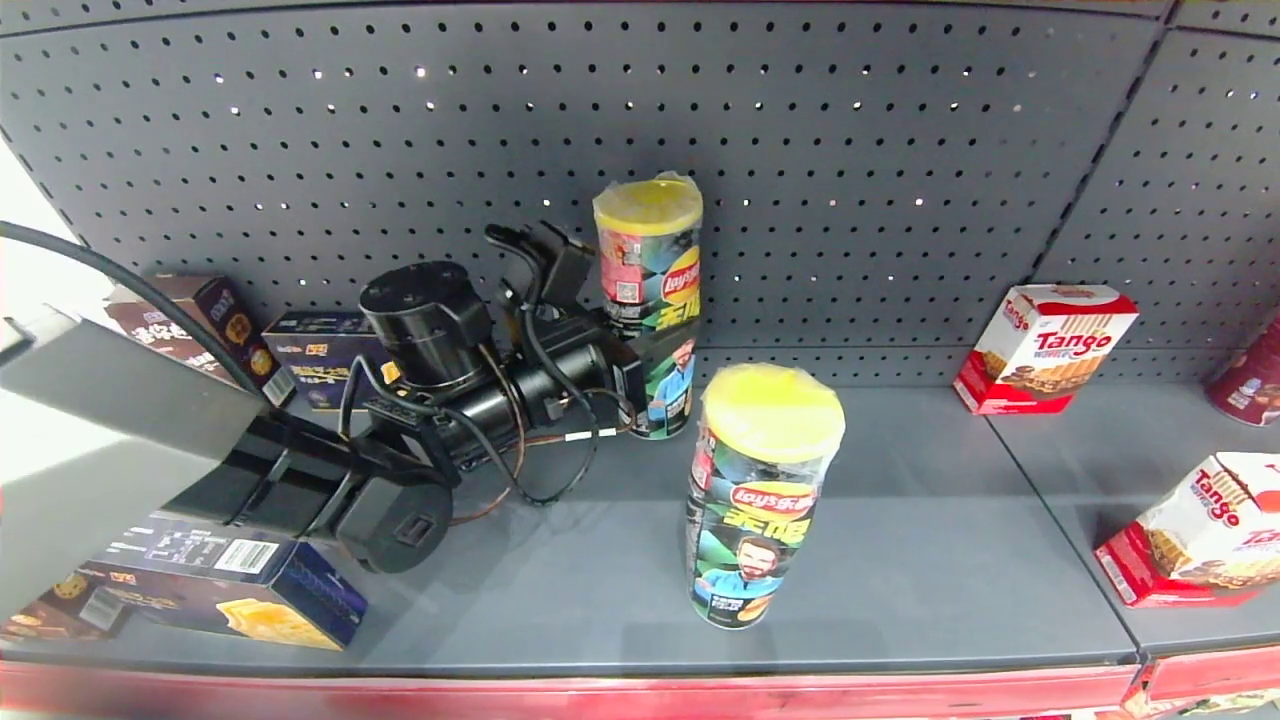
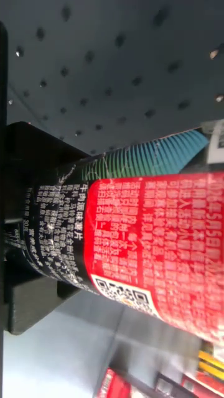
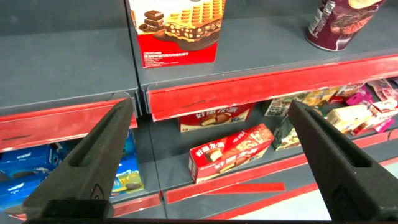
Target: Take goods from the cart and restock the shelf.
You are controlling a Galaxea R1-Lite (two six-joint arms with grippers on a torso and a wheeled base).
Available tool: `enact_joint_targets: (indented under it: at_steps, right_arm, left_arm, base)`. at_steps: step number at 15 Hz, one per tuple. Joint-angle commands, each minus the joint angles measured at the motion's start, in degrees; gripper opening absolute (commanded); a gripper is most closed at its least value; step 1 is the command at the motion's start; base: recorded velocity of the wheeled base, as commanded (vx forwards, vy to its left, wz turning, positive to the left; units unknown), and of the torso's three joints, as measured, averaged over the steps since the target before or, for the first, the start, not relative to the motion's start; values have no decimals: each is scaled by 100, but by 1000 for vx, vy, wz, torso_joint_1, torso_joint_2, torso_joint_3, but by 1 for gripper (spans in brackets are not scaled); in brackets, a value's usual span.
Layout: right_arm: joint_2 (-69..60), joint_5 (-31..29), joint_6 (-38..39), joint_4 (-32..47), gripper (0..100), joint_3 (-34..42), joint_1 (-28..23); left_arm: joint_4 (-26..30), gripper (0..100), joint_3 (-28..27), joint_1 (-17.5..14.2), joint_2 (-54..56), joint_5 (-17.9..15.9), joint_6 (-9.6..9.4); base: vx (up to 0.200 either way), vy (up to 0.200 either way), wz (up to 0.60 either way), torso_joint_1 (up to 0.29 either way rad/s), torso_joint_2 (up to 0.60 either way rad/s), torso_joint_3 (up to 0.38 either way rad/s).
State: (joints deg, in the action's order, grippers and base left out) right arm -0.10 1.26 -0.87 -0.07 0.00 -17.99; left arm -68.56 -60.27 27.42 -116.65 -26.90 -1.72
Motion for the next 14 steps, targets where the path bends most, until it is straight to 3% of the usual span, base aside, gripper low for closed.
enact_joint_targets:
  at_steps: [1,12,13,14]
  right_arm:
    - [10,-3,-1,-1,100,0,-2]
    - [10,-3,-1,-1,100,0,-2]
    - [10,6,-1,-1,100,0,-2]
    - [10,6,-1,-1,100,0,6]
  left_arm:
    - [-43,0,15,18,-191,1,-13]
    - [-202,0,165,18,-534,1,-30]
    - [-202,100,217,18,-525,1,-30]
    - [-202,100,288,18,-525,10,-13]
  base:
    - [0,0,0,0,0,0]
    - [0,0,0,0,0,0]
    - [0,0,0,0,0,0]
    - [0,0,0,0,0,0]
